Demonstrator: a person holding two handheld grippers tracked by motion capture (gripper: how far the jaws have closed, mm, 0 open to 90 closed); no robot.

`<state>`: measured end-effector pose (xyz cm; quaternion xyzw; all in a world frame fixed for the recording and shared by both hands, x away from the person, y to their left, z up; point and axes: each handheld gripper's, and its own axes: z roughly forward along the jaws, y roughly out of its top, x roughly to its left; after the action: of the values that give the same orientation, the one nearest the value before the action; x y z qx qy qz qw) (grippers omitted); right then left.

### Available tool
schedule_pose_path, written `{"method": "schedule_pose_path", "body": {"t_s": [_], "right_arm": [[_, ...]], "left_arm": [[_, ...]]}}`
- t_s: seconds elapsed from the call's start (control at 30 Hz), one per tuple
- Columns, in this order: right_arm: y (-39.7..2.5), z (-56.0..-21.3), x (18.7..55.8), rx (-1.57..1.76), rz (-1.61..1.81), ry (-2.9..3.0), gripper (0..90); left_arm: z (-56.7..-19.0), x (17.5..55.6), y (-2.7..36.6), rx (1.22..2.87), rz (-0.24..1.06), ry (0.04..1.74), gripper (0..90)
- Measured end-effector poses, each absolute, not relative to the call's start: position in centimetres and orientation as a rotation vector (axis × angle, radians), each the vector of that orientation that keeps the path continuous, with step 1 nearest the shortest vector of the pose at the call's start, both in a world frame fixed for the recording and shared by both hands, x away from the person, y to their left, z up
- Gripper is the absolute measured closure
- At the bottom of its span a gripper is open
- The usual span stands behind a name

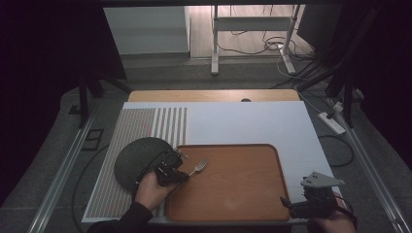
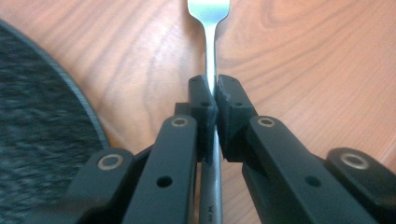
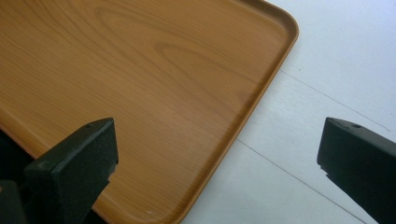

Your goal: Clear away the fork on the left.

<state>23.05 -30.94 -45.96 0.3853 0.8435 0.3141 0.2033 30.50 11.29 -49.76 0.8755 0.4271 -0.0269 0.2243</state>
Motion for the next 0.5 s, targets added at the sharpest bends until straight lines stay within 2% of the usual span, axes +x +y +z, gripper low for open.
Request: {"method": "schedule_pose_path", "body": {"t_s": [0.27,0.5], "right_arm": [[-30.94,-45.96,23.06,1.075,0.877,2.355,0.0],[-30.93,-45.95,23.04,1.074,0.878,2.355,0.0]], "left_arm": [[-50.10,29.91,10.70,2.431,-0.037,1.190,84.2],[-49.75,29.80,10.97,2.389,-0.018,1.164,80.4]]}}
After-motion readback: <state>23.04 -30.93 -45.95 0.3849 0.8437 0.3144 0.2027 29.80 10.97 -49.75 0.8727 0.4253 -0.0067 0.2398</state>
